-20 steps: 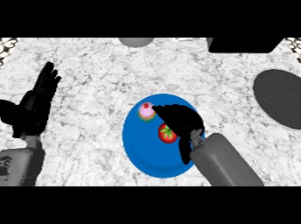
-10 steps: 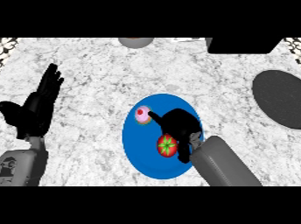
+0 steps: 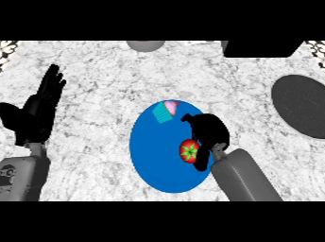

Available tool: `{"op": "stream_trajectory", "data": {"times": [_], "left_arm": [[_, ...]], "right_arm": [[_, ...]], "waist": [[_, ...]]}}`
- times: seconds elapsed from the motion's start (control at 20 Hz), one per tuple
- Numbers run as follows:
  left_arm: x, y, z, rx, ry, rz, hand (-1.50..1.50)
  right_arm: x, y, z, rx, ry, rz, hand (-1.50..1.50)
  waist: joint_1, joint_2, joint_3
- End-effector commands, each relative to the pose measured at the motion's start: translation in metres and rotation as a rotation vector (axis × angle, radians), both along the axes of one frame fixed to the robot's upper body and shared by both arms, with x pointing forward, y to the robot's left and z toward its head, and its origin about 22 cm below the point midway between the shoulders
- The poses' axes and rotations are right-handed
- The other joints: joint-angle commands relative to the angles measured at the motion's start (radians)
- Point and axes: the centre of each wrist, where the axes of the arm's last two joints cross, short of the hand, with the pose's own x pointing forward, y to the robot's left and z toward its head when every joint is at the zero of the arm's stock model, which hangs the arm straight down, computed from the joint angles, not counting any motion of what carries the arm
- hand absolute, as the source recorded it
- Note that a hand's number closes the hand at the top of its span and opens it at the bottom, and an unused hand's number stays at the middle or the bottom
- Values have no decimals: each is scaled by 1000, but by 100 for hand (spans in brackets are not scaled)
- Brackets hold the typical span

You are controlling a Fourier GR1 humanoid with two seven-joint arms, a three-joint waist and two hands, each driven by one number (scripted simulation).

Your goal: Pick the tomato from the plate and place it in the pan

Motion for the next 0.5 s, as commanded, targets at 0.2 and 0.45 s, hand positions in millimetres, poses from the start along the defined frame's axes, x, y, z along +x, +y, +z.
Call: {"op": "stream_trajectory", "data": {"times": [0.2, 0.45], "left_arm": [[3, -5, 0, 1, 16, -18, 0], [-1, 4, 1, -3, 3, 0, 0]], "right_arm": [[2, 17, 47, 13, -384, -409, 150], [-14, 29, 79, 78, -599, -487, 150]], "waist": [[2, 2, 1], [4, 3, 1]]}}
